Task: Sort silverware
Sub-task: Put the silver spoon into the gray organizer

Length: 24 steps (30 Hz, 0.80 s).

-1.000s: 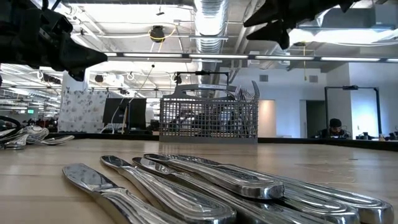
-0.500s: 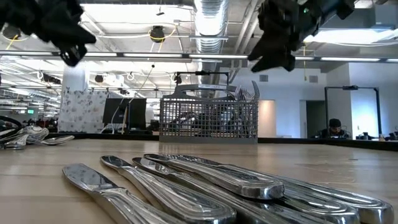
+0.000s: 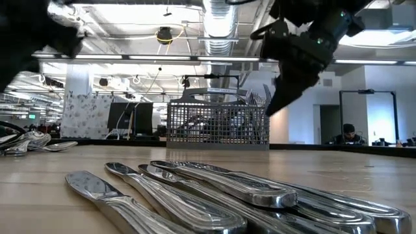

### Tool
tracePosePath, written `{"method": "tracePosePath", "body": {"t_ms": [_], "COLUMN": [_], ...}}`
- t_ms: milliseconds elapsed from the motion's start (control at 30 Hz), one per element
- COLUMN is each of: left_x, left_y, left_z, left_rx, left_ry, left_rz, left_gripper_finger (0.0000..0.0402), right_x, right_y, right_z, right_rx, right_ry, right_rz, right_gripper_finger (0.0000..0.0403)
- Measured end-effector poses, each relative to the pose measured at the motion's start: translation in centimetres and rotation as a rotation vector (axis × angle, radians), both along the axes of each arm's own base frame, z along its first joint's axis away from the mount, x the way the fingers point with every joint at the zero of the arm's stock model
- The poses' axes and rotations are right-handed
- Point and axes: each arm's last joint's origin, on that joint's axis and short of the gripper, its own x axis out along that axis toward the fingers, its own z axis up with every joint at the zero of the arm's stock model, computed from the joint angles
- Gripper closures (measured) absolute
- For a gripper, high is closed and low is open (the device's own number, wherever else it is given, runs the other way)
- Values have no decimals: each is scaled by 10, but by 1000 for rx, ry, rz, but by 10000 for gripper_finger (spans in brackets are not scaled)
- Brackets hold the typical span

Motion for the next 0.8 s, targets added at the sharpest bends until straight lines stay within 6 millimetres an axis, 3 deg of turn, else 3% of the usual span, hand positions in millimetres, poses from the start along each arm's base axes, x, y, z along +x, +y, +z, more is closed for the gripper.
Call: {"method": "tracePosePath", "body": {"t_ms": [100,300,533,800], "left_x": [-6,-5,-9,-5], "left_y": [-14,-37,-48,-53], "left_z": [-10,-11,-20,-57], "left_rx": [-32,15,108,88], "left_ry": [121,24,42,26], "left_rz": [89,309,438,467], "left_gripper_finger": [335,295,290,290], "right_x": [1,5,9,9], "right_y": [7,18,18,17], "right_z": [-9,-15,-14,-14], "right_rx": [-2,-10,-28,-29], "right_ry": [42,40,-2,3], "right_rz": [22,71,98,96], "right_gripper_finger": [223,223,223,223]}}
